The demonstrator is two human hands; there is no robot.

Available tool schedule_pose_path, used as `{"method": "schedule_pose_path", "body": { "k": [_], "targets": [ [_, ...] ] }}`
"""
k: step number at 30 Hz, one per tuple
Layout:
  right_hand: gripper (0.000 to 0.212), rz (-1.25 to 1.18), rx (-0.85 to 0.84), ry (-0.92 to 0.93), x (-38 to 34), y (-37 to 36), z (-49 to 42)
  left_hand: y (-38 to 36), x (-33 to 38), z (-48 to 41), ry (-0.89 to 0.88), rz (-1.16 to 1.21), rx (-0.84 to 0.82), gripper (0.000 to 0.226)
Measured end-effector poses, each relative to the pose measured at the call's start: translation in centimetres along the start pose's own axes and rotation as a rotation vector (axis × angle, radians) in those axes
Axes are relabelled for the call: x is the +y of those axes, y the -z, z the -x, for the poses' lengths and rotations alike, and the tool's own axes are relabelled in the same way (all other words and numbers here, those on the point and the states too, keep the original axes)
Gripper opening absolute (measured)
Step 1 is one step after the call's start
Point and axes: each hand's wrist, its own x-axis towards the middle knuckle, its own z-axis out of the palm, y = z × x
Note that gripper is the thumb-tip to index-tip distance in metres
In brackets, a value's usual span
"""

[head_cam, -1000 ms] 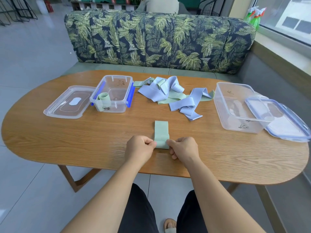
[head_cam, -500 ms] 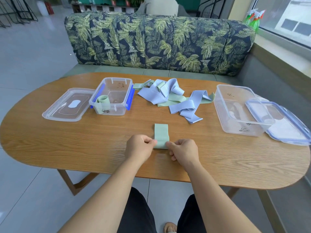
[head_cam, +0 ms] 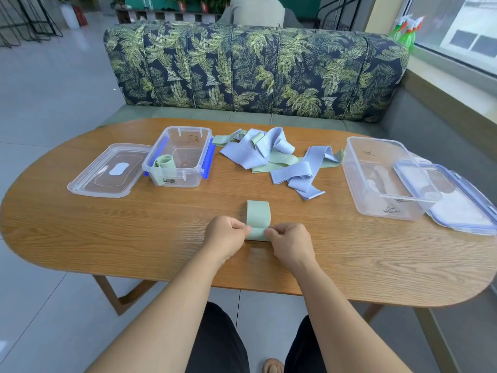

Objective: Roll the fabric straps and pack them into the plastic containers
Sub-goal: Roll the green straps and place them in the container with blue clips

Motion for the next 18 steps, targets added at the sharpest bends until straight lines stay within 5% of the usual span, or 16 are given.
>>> {"method": "schedule_pose_path", "body": {
  "k": [9,18],
  "targets": [
    [0.019,0.062,0.003,0.004,-0.4,0.2,-0.5,-0.4,-0.4,0.4,-0.226,-0.313,0.062,0.013],
    [0.02,0.082,-0.042,0.041,-0.1,0.2,-1.1,-0.2,0.1,0.5,-0.227,-0.479,0.051,0.025]
  ]
}}
